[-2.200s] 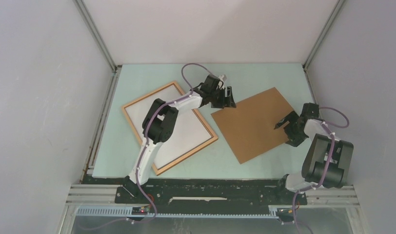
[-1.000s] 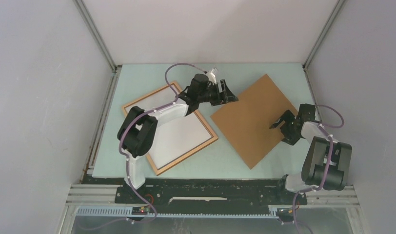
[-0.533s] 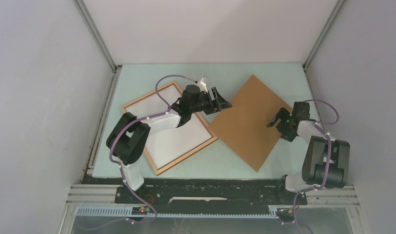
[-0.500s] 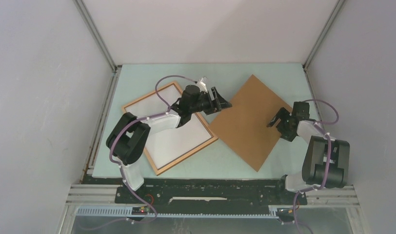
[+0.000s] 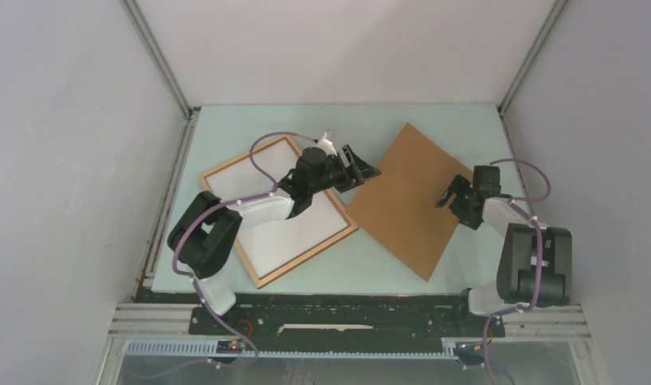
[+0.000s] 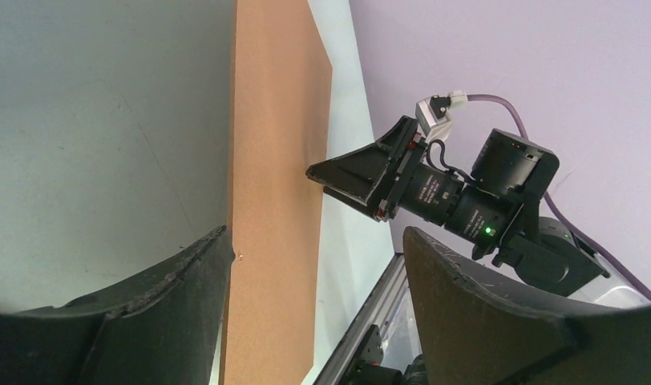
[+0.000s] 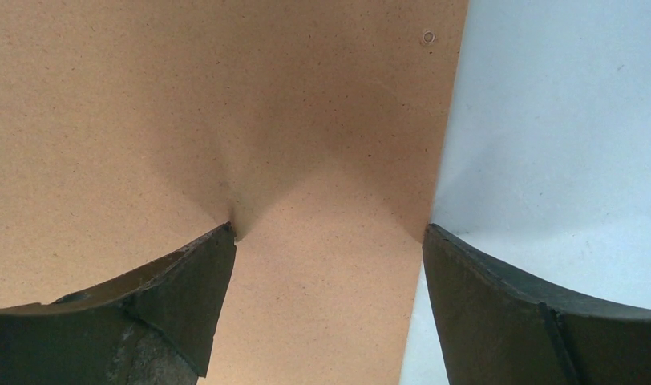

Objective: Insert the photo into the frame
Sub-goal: Pick up the photo frame item at the center of the board, then place the photo frame item in the photo frame.

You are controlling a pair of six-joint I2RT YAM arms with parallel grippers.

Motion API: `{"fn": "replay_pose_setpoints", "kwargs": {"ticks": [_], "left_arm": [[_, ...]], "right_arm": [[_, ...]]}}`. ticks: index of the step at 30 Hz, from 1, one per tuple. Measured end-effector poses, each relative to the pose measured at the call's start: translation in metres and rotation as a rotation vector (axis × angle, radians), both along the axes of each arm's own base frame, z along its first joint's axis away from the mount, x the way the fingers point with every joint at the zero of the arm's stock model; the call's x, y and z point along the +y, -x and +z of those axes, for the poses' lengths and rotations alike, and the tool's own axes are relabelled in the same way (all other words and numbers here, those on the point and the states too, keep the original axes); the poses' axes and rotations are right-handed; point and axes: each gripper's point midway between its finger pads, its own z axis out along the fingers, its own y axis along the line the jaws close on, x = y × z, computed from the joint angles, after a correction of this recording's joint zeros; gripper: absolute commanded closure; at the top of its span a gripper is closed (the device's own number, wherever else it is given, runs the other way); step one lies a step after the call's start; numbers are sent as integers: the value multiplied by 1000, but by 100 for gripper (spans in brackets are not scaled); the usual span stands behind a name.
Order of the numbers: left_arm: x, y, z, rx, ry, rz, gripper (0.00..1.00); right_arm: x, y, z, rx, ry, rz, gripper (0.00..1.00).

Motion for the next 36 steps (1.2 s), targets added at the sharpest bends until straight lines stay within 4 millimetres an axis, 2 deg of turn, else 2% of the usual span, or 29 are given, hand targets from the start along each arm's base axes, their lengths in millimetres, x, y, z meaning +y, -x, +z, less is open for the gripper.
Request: {"fn": "replay_pose_setpoints", "kwargs": {"ticks": [6, 10, 13, 24, 30, 33, 36], "left_arm": [[0, -1, 0, 19, 8, 11, 51], [5, 2, -18, 43, -72, 20, 55], [9, 10, -36, 71, -187, 6, 58], [18, 50, -69, 167, -387, -72, 65], [23, 62, -77, 193, -438, -84, 55], [27, 65, -75, 188, -455, -89, 43], [32, 68, -75, 183, -475, -92, 36]], "right_arm": [[0, 0, 0, -1, -1, -1, 9], [1, 0, 0, -11, 5, 7, 8], [2, 0, -1, -16, 24, 22, 9], [6, -6, 1, -55, 28, 41, 9], [11, -12, 2, -78, 7, 58, 9], [16, -14, 3, -90, -10, 75, 9], [21, -16, 3, -99, -28, 92, 9]]}}
